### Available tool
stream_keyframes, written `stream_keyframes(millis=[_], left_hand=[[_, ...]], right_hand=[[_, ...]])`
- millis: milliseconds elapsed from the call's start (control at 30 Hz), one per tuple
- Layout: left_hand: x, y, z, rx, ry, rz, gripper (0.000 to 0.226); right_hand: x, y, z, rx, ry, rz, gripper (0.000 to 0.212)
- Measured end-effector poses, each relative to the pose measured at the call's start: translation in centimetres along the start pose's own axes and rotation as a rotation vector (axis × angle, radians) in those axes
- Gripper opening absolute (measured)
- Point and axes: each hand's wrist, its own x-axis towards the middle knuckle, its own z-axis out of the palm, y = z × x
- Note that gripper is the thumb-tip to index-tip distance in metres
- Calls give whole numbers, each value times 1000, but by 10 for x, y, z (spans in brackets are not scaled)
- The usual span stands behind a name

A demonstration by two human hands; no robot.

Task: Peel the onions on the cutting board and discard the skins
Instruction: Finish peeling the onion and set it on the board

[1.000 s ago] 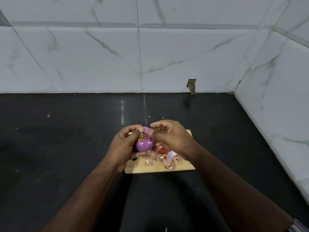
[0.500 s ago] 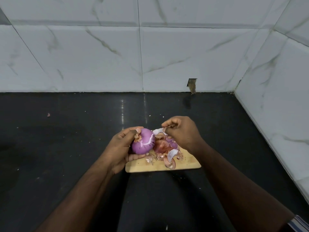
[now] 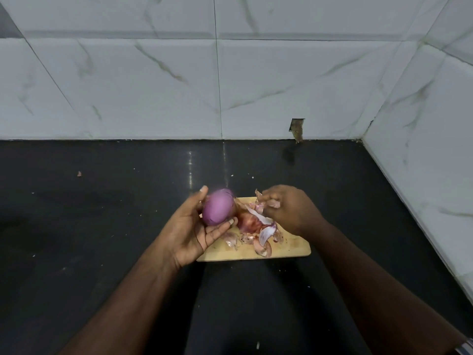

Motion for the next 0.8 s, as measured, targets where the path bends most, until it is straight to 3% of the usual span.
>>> stream_keyframes(millis=[67,133,200,367,467,600,800], left_hand=[[2,-1,1,53,32,9,68],[4,-2,3,133,53,-8,69],[3,-2,7,236,57,-30,77],[-5,1,8,475,51,-5,82],[-7,3,6,476,60,51,76],[-12,2,2,401,-69,150,45],[-10,-3,1,404,-63,214,40]], right_hand=[[-5,-15,-2,169,20,-56,48],[-10,-33,2,406,-116,-82,72],[-11,-42,12,489,-178,-113,85],[-12,-46,18,762,-105,-49,55],[-12,-39,21,910,-109,42,38],[-13,-34,25,1035,-152,132,37],[-15,-33,25,1099,-153,189,25]])
